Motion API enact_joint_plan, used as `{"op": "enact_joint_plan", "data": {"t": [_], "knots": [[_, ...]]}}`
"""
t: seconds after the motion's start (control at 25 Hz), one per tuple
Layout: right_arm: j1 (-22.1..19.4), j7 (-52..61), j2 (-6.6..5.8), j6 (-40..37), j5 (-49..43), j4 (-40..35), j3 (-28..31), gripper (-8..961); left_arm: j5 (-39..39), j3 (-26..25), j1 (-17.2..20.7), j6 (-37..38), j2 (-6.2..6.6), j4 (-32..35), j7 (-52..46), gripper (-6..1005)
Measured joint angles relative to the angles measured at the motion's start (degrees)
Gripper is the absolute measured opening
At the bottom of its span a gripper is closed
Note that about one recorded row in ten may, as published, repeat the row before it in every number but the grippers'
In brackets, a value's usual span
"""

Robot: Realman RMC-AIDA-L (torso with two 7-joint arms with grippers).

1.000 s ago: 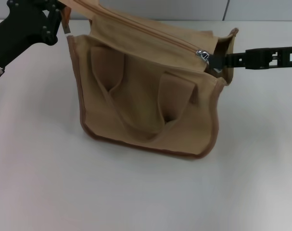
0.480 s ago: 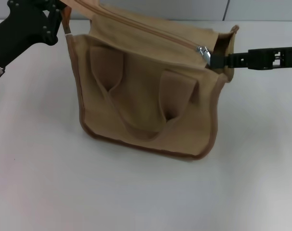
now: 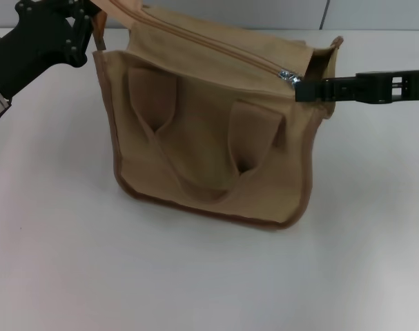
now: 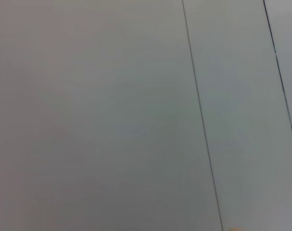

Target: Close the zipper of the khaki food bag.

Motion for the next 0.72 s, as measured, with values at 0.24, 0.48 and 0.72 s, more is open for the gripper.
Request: {"op": "enact_joint_plan", "data": {"t": [0.24, 0.48, 0.72], "knots": [[-1.61, -5.27, 0.05, -3.9, 0.35, -0.04, 5.39, 529, 0.01, 0.0, 0.07, 0.12, 0.0, -0.02, 0.0, 30], [-7.57, -23.79, 0.12, -14.26, 5.59, 0.38, 9.83, 720, 0.0, 0.0, 0.02, 0.24, 0.03, -0.02, -0.54, 30], [-13.23, -43.09, 1.42, -21.46, 2.56, 2.72, 8.27, 756, 0.0, 0.0, -0.01, 0.74, 0.12, -0.02, -0.77, 30]]}}
